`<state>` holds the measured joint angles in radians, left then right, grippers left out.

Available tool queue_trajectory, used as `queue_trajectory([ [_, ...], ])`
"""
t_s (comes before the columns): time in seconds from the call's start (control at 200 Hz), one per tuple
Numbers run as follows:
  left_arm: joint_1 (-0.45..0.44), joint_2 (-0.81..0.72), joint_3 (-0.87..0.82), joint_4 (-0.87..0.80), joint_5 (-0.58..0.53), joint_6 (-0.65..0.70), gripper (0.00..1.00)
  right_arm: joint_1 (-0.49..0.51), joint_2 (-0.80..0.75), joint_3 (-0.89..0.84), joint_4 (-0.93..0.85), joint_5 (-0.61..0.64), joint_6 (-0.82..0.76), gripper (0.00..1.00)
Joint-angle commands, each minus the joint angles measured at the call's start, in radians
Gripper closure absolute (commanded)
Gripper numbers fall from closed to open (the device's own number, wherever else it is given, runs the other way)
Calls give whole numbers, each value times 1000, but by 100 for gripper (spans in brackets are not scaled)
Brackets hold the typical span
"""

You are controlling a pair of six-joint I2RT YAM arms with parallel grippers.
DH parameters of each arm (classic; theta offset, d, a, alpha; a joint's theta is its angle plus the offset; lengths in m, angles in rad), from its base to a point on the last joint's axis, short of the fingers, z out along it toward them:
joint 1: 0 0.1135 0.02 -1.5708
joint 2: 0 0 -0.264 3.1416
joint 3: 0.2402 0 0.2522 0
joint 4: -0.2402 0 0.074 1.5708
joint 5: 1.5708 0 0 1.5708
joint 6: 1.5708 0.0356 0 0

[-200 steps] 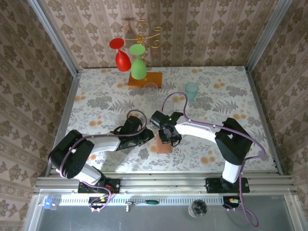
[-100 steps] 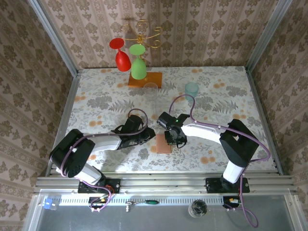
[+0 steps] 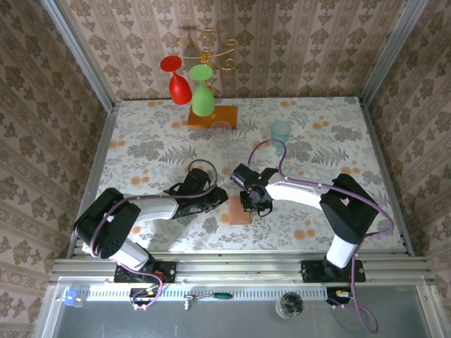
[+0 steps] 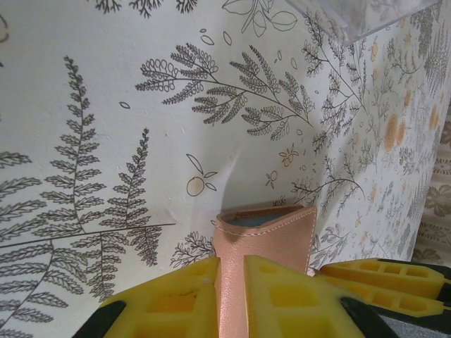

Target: Take the credit cards out of the card holder

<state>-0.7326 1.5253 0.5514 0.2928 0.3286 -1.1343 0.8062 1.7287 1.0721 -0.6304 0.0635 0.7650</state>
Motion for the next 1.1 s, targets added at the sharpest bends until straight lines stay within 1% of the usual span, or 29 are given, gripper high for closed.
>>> queue_trajectory([
  [0.0,-4,5,20,4,7,-12,83,-6,20,-4,-1,-11,4,82],
  [0.65,-7,21,28,11,13,-12,83,-7,37,-21,10,-30,2,84],
  [1.095,-7,25,24,27,17,-15,83,-14,9,-1,-22,-7,-12,89],
])
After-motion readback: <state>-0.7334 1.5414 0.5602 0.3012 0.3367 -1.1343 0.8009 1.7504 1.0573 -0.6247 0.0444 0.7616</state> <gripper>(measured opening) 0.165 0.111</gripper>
